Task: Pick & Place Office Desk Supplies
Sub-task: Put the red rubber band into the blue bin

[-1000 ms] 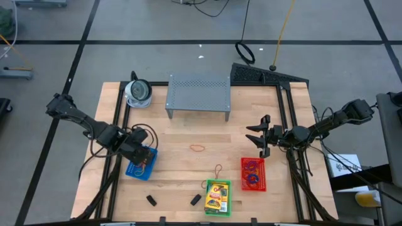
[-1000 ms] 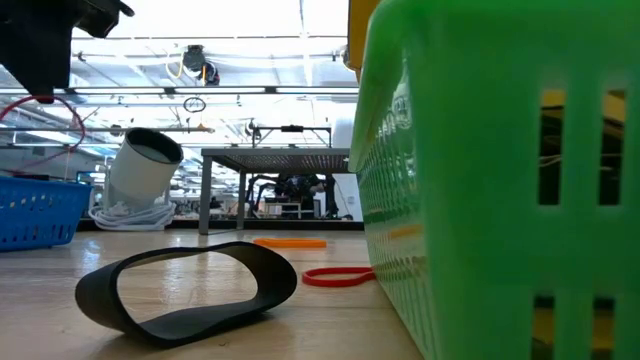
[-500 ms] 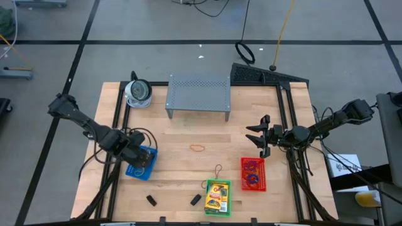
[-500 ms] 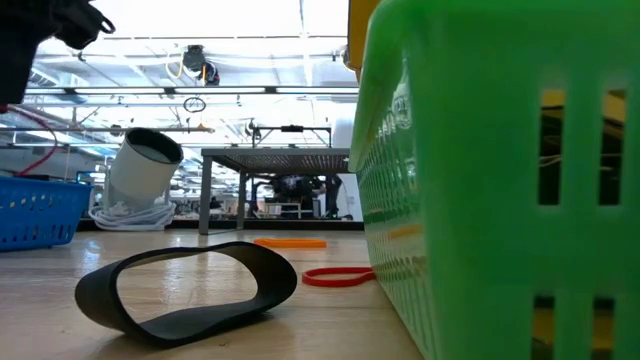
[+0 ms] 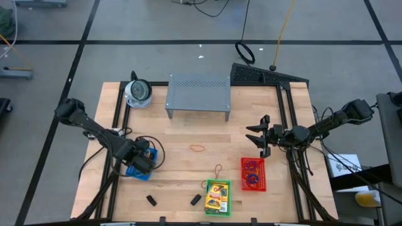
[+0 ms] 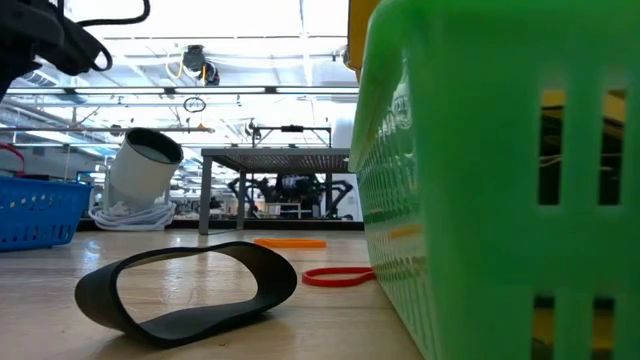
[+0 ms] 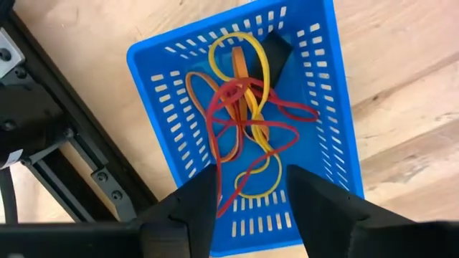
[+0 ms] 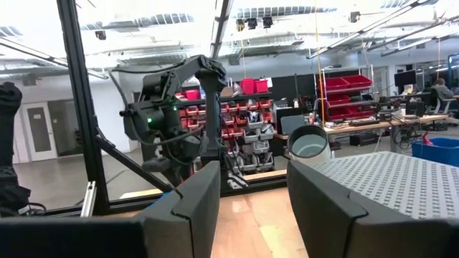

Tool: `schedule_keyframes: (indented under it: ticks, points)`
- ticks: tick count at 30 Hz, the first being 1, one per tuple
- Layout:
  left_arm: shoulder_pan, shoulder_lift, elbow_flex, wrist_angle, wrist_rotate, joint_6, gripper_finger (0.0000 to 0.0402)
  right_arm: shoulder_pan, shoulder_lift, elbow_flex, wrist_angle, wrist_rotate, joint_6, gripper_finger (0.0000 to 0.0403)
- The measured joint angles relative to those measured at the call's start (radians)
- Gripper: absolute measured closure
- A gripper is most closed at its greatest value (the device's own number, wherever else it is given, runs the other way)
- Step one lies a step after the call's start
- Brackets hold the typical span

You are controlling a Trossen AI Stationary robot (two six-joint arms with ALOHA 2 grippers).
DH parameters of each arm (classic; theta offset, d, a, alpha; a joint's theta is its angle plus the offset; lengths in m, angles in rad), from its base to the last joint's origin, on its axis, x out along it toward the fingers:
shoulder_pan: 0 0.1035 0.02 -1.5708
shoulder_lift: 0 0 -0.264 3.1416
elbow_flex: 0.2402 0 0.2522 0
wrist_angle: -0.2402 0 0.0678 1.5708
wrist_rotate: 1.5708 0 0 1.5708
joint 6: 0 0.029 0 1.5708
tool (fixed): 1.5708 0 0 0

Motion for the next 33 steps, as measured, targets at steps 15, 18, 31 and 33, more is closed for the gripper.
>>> schedule_keyframes:
  ticks: [15, 18, 31, 33]
  points:
    - [-0.003, 0.018, -0.001, 0.008, -0.061, -0.052, 0.0227, 0.0, 0.0, 0.0, 0.0, -0.001, 0.038, 0.0248]
    - [-0.006, 0.018, -0.001, 0.003, -0.059, -0.049, 0.0227, 0.0, 0.0, 0.0, 0.0, -0.001, 0.038, 0.0248]
    - [-0.017, 0.017, 0.026, -0.025, -0.02, -0.059, 0.0227, 0.0, 0.0, 0.0, 0.0, -0.001, 0.032, 0.0248]
    - [-0.017, 0.017, 0.027, -0.025, -0.028, -0.056, 0.0227, 0.0, 0.0, 0.0, 0.0, -0.001, 0.031, 0.0248]
